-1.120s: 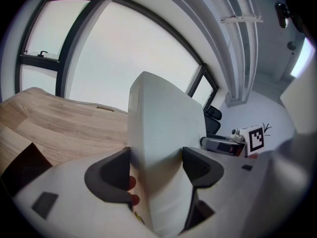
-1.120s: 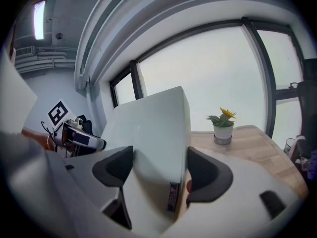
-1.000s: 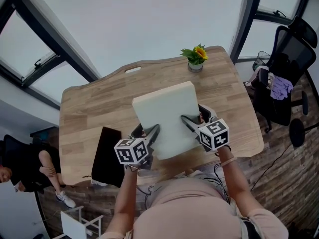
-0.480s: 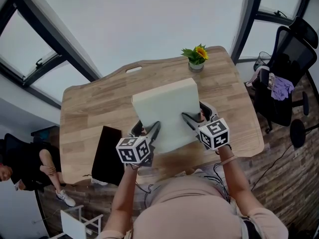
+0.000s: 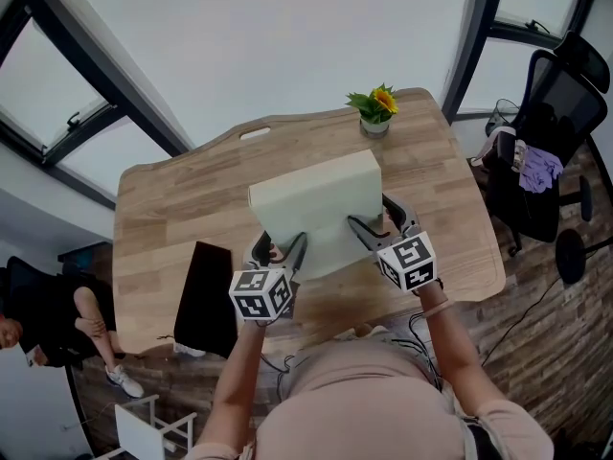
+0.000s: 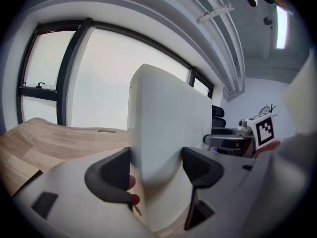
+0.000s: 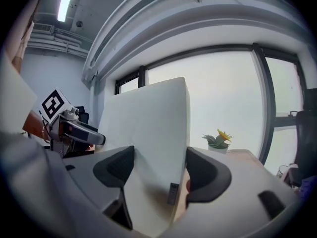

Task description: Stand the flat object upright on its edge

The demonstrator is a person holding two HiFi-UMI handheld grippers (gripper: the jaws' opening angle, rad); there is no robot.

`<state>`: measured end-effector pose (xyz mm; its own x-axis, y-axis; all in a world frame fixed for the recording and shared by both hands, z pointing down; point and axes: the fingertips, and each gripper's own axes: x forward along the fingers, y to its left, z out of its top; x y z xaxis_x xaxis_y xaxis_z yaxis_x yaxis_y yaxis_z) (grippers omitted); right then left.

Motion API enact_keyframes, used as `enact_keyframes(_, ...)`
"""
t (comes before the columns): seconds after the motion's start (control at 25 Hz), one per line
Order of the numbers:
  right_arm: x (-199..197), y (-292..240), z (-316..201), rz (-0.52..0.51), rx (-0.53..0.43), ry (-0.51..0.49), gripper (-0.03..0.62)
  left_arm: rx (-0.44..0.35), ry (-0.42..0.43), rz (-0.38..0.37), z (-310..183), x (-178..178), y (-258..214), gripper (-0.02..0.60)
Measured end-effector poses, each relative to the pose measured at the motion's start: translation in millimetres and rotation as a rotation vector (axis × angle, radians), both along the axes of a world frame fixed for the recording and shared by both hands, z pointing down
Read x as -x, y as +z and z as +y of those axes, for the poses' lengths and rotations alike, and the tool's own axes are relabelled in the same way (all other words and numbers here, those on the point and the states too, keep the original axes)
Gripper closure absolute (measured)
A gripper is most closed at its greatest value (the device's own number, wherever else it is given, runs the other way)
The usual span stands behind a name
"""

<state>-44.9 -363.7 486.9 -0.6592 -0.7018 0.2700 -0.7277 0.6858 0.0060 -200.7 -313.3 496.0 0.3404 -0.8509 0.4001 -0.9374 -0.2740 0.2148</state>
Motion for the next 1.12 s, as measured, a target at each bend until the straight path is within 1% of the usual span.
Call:
enact_keyframes(0.32, -0.2, -8.7, 2.3, 0.023, -0.06, 0.007, 0.269, -0.052, -0.003, -0.015, 0.5, 0.1, -3.9, 0.276)
enact_keyframes(0.72, -4.4, -5.7, 6.7, 0.02, -0.052, 0.018, 0.276, -0.062, 0.004, -0.03, 3.4, -2.4, -3.3, 0.276)
enact_keyframes(1.12, -8.2, -2.6, 14.5, 0.013, -0.046, 0.022, 0.276, -0.092, 0.011, -0.055, 10.7, -6.0, -4.1, 0.276)
